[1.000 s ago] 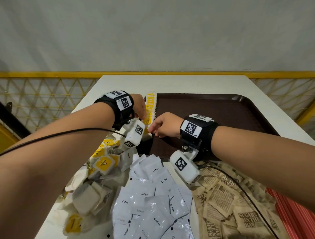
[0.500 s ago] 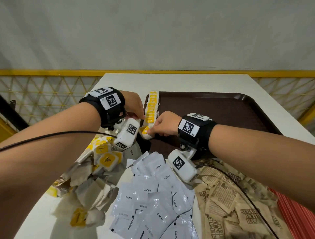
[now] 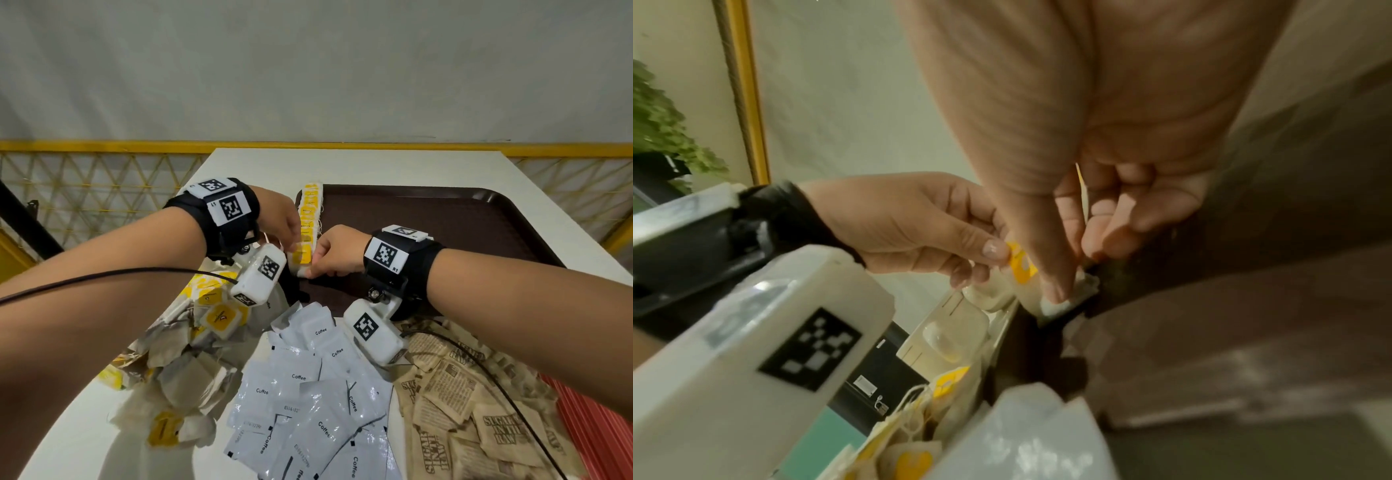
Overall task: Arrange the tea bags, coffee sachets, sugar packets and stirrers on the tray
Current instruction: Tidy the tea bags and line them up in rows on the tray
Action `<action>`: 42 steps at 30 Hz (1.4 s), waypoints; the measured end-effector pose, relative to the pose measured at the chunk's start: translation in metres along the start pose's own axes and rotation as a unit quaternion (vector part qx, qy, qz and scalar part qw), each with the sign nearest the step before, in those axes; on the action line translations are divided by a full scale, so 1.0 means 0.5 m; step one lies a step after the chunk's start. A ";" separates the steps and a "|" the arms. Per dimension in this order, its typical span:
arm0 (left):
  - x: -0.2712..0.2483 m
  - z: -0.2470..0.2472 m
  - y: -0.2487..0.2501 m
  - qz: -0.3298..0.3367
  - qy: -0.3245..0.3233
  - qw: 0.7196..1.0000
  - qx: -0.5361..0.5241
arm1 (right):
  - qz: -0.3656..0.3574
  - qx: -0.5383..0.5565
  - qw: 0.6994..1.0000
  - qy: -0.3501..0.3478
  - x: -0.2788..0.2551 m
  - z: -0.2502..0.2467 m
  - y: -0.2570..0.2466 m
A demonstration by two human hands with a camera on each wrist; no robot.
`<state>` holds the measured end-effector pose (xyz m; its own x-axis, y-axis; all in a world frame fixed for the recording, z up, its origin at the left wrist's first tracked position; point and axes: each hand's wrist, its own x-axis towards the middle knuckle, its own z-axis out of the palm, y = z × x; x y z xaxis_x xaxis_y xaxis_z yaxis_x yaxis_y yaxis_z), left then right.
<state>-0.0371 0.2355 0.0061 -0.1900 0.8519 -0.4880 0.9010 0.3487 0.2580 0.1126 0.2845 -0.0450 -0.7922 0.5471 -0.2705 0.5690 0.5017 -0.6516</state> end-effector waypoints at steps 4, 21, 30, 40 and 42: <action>0.020 -0.013 0.012 0.014 0.048 0.999 -0.005 | -0.023 0.003 1.000 -0.012 -0.009 -0.022 0.012; 0.043 -0.006 -0.001 -0.076 0.095 0.992 -0.019 | -0.128 -0.130 0.982 -0.049 0.013 -0.013 0.007; 0.039 0.002 0.009 -0.078 0.067 0.994 -0.020 | -0.127 -0.131 0.982 -0.051 0.015 -0.011 0.009; 0.038 -0.014 0.015 -0.083 0.066 0.992 -0.072 | -0.128 -0.142 0.980 -0.049 0.007 -0.009 0.004; 0.041 -0.008 0.016 -0.093 0.070 0.991 -0.058 | -0.125 -0.144 0.981 -0.046 0.007 -0.008 0.003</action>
<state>-0.0353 0.2572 0.0015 -0.4085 0.8120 -0.4168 0.7958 0.5405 0.2730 0.1114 0.2899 -0.0439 -0.9243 0.3258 -0.1990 0.3817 0.7879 -0.4832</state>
